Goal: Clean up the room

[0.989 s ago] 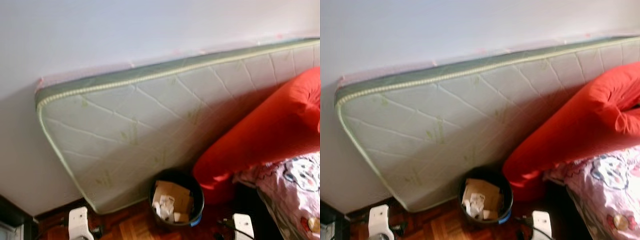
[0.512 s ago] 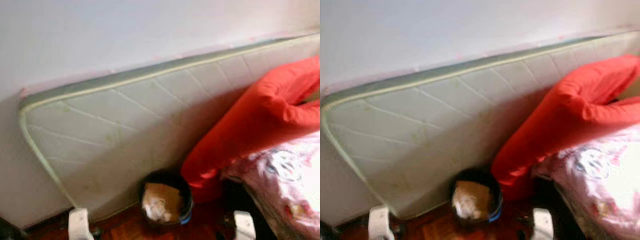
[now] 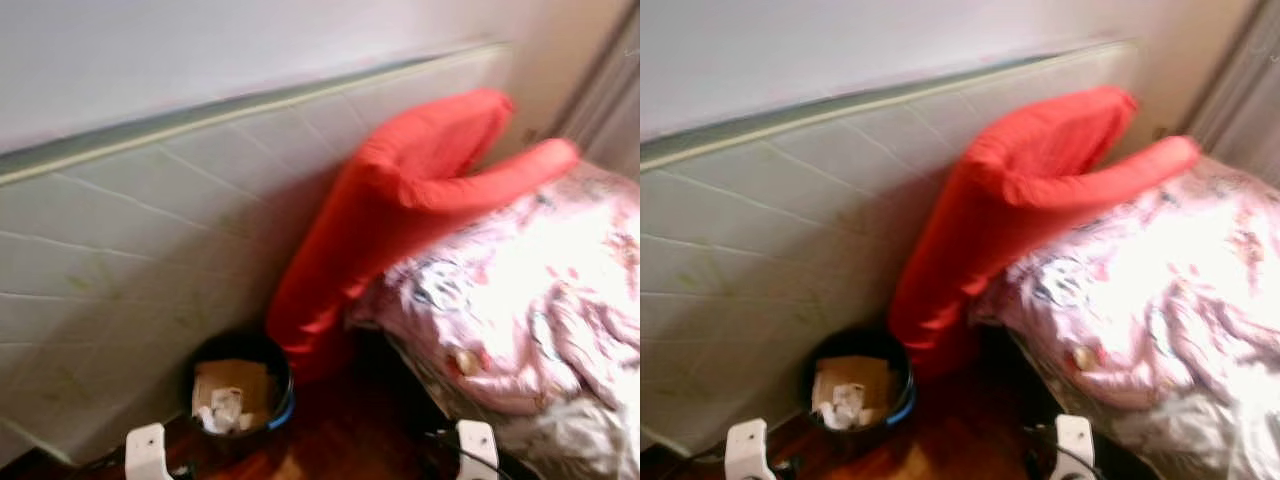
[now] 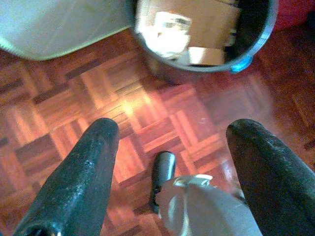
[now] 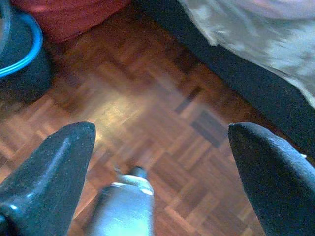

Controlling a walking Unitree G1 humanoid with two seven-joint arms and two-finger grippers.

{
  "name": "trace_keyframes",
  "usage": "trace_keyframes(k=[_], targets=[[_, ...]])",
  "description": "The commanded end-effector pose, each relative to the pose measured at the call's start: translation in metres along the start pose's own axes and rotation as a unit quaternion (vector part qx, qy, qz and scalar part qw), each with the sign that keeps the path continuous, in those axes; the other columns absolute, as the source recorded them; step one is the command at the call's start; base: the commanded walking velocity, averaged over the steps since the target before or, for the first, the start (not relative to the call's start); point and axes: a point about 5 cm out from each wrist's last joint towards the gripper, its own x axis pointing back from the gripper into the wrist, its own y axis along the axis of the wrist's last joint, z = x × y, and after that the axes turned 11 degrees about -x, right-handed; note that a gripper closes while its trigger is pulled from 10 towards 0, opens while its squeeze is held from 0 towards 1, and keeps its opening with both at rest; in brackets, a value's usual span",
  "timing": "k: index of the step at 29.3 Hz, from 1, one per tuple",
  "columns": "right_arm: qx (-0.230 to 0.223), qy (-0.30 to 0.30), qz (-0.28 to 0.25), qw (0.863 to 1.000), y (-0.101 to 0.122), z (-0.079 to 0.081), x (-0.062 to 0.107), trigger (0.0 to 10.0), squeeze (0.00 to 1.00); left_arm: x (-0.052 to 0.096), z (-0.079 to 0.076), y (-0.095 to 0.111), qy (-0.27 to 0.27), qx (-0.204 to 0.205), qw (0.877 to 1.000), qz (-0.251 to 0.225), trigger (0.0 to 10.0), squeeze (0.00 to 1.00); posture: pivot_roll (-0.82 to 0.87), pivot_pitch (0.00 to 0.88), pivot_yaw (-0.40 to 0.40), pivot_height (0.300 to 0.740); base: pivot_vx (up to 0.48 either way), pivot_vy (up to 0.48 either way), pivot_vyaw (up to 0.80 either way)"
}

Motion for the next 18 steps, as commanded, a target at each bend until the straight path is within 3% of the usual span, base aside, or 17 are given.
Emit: trace_keyframes(k=[1, 3, 18], targets=[[-0.002, -0.017, -0.001, 1.000, 0.0007, -0.0121, 0.0025, 10.0, 0.00, -0.0009, -0.0110, 0.0014, -0.013, 0.000, 1.000, 0.002, 10.0, 0.00, 0.14, 0.000, -0.074, 0.740, 0.000, -0.424, -0.79], [-0.003, -0.017, -0.001, 1.000, 0.0009, -0.0120, 0.0025, 10.0, 0.00, -0.0010, -0.0110, 0.0016, -0.013, 0.001, 1.000, 0.002, 10.0, 0.00, 0.14, 0.000, -0.074, 0.740, 0.000, -0.424, -0.76], [-0.014, -0.019, -0.012, 1.000, 0.0030, -0.0104, 0.0020, 10.0, 0.00, -0.0014, -0.0100, 0.0037, -0.014, 0.000, 1.000, 0.001, 10.0, 0.00, 0.14, 0.000, -0.066, 0.740, 0.000, -0.426, 0.00]])
